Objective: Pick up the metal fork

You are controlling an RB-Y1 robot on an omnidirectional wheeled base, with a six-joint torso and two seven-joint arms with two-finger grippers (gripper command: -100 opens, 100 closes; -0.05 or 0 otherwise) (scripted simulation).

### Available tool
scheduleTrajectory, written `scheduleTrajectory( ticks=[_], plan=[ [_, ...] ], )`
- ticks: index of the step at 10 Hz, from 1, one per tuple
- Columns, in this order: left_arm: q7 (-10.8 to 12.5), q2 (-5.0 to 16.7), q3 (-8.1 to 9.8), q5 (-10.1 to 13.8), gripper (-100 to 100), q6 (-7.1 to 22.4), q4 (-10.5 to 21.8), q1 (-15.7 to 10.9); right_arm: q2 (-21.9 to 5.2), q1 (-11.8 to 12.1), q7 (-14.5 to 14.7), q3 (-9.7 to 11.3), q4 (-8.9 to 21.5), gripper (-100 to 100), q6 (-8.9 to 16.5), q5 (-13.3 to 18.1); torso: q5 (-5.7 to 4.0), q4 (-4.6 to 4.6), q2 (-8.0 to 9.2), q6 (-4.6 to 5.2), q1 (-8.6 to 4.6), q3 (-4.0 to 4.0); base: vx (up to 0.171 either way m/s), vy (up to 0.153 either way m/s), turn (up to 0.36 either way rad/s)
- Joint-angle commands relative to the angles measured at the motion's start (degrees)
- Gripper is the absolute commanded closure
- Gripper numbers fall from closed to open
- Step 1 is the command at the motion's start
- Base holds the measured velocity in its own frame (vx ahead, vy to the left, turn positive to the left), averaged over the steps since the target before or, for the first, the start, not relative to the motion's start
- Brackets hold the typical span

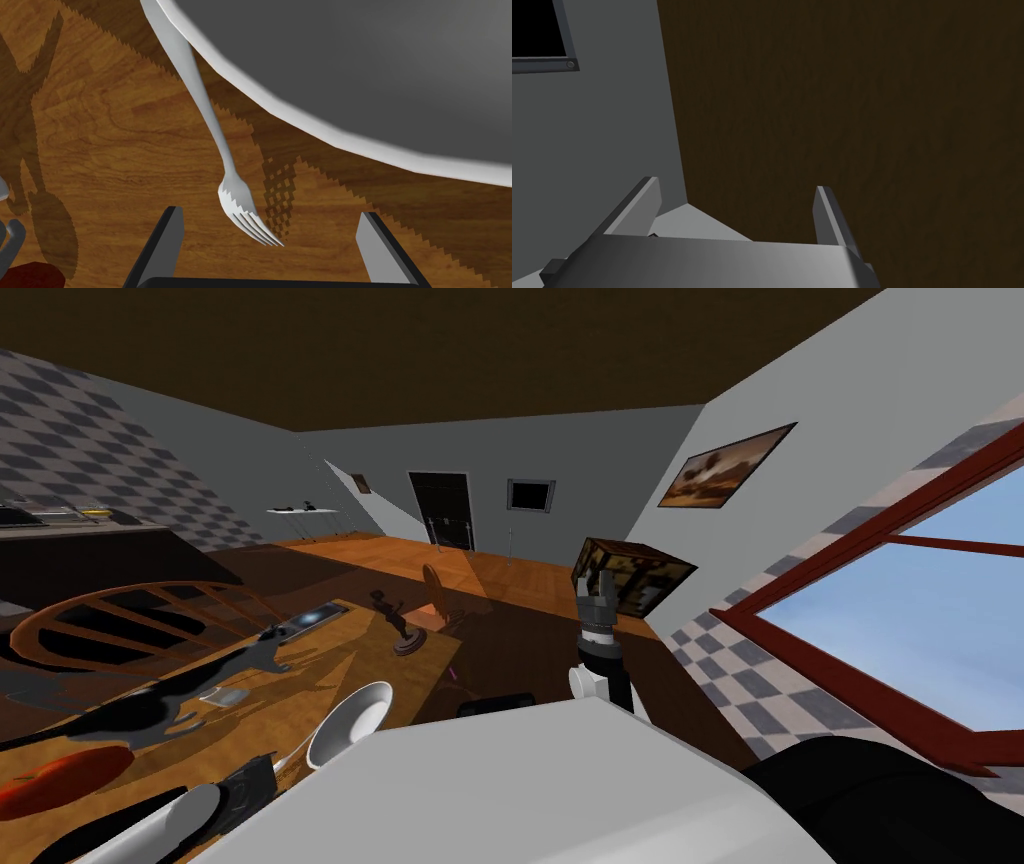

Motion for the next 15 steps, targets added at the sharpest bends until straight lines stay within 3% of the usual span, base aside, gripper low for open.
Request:
scheduleTrajectory(
  ticks=[1,4,7,9,10,11,12,13,14,15],
  plan=[
    [-1.0,0.2,-0.18,1.4,-100,1.2,1.8,-0.8,0.0,0.0,0.0,0.0,0.0,0,0.0,0.0,0.00,0.00,0.00,0.00,0.00,0.00,0.004,0.024,-0.078],
    [-1.7,1.7,-0.53,4.7,-100,6.5,6.8,-2.3,0.0,0.0,0.0,0.0,0.0,0,0.0,0.0,0.02,0.00,-0.01,0.00,0.05,-0.01,0.007,0.037,-0.222],
    [-2.0,2.2,-0.81,6.4,-100,9.9,9.4,-3.0,0.0,0.0,0.0,0.0,0.0,0,0.0,0.0,0.01,0.00,-0.01,-0.04,0.00,-0.01,0.007,0.027,-0.102],
    [-2.2,2.4,-1.06,7.4,-100,11.9,11.1,-3.5,0.0,0.0,0.0,0.0,0.0,0,0.0,0.0,0.01,-0.01,-0.02,-0.04,0.01,-0.01,0.004,0.028,-0.123],
    [-2.0,2.5,-0.92,7.2,-100,11.3,10.5,-3.3,0.0,0.0,0.0,0.0,0.0,0,0.0,0.0,0.02,-0.01,-0.01,-0.05,0.01,-0.01,0.001,0.012,-0.014],
    [-2.3,2.5,-0.91,7.3,0,11.5,10.8,-3.4,0.0,0.0,0.0,0.0,0.0,0,0.0,0.0,0.01,0.00,0.00,-0.07,-0.04,0.00,0.000,0.000,0.000],
    [0.5,2.6,-2.23,4.8,-100,10.1,7.9,-1.2,0.0,0.0,0.0,0.0,0.0,0,0.0,0.0,0.00,0.00,0.01,-0.07,-0.08,0.00,0.015,0.033,-0.039],
    [1.9,2.6,-2.23,4.8,-100,10.1,7.8,-1.2,0.0,0.0,0.0,0.0,0.0,0,0.0,0.0,0.01,-0.01,-0.02,-0.07,0.00,-0.01,0.024,0.042,-0.017],
    [3.7,2.8,-3.55,2.3,-100,8.7,5.2,1.0,0.0,0.0,0.0,0.0,0.0,0,0.0,0.0,0.02,-0.01,-0.06,-0.06,0.04,-0.03,0.041,0.049,-0.031],
    [5.9,2.8,-3.55,2.3,-100,8.7,4.8,1.0,0.0,0.0,0.0,0.0,0.0,0,0.0,0.0,0.03,-0.03,-0.11,-0.07,0.08,-0.06,0.036,0.047,-0.017]
  ],
)
